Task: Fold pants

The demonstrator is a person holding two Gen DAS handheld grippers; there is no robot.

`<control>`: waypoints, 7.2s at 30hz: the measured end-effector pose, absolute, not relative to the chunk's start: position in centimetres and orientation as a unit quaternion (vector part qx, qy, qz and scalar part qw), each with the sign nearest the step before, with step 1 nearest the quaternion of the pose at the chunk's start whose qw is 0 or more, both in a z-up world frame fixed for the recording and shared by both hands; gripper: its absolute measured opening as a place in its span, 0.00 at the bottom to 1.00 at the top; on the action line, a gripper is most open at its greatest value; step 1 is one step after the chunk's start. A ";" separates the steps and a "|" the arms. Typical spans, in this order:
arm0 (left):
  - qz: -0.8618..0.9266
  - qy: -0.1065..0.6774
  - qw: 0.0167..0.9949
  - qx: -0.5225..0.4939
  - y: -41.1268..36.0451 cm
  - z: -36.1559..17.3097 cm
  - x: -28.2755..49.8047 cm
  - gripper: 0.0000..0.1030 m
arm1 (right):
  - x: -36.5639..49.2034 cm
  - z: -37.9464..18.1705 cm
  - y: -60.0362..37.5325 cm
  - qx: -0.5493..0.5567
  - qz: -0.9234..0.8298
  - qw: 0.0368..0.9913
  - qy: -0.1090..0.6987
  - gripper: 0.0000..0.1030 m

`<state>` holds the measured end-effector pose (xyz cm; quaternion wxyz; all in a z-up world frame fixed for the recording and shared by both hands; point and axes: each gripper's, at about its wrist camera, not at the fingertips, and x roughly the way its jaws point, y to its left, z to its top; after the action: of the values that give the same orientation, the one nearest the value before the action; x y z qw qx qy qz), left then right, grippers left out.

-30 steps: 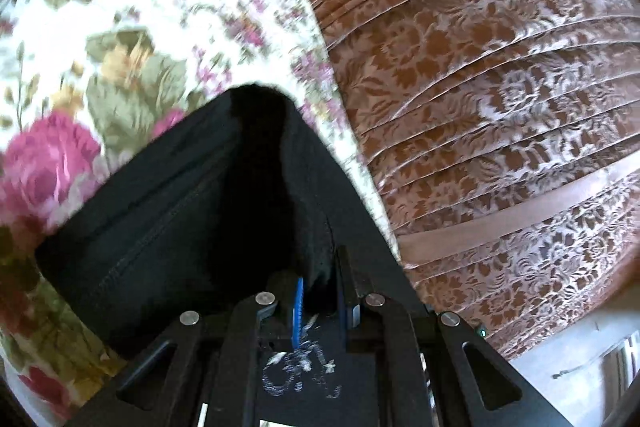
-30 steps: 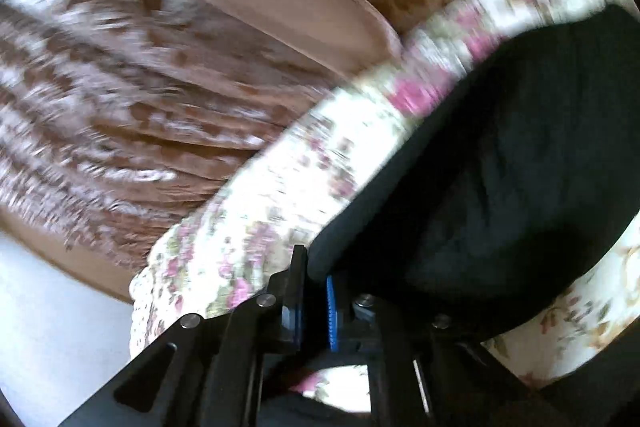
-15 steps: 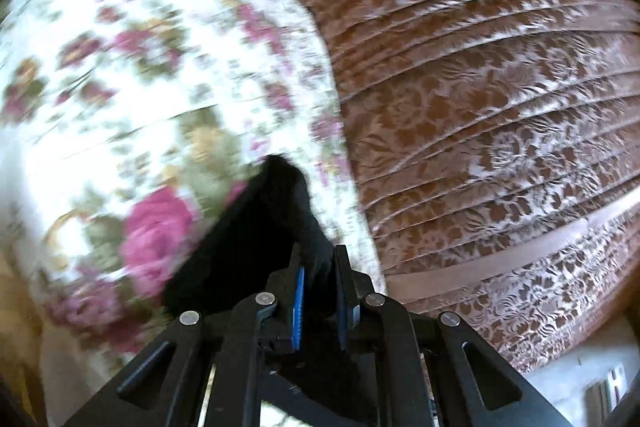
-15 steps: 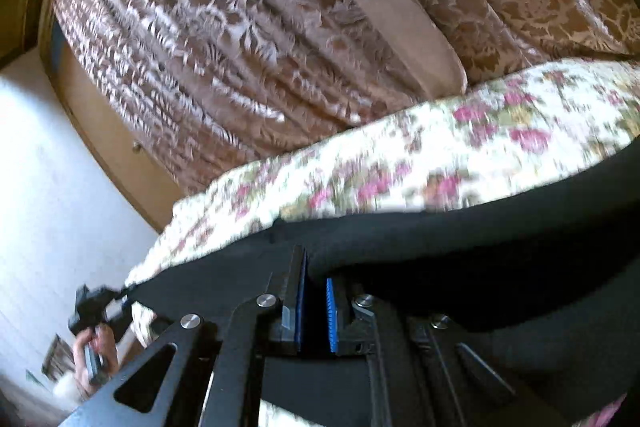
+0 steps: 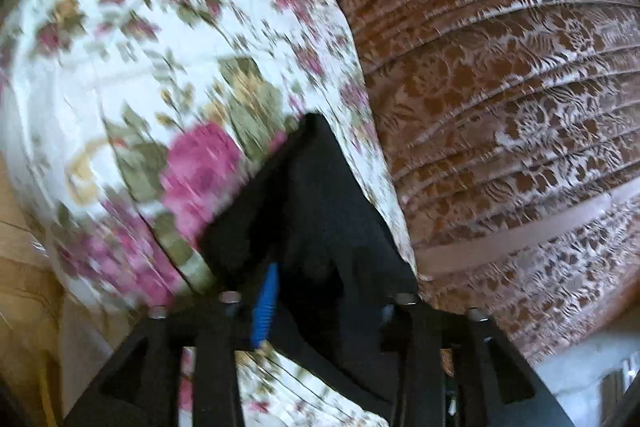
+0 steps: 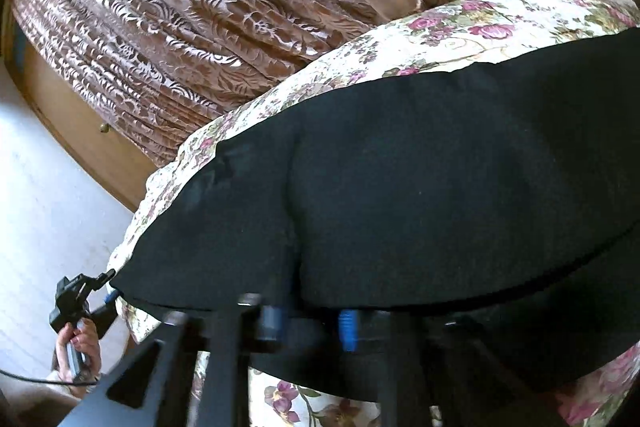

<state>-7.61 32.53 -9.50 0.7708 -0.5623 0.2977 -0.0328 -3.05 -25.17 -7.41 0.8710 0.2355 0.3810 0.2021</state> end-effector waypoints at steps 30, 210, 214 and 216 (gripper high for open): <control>0.006 0.339 0.814 -0.471 29.8 -7.8 -6.6 0.06 | -3.6 -2.7 -30.0 0.269 0.187 0.887 0.324 0.08; 0.004 0.372 0.919 -0.135 13.0 -7.8 9.1 0.95 | -6.8 9.9 -35.8 0.229 -0.017 0.962 0.150 0.15; 0.010 0.375 0.919 -0.123 12.8 -7.8 9.2 0.95 | -6.3 9.6 -32.0 0.183 0.025 0.970 0.159 0.15; 0.010 0.375 0.919 -0.122 12.8 -7.8 9.2 0.95 | -6.0 9.1 -30.1 0.169 0.049 0.970 0.168 0.15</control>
<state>9.19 12.80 -7.84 0.9187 -0.1223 0.3754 0.0100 -5.95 -30.13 9.13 0.9699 0.1687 0.1683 0.0492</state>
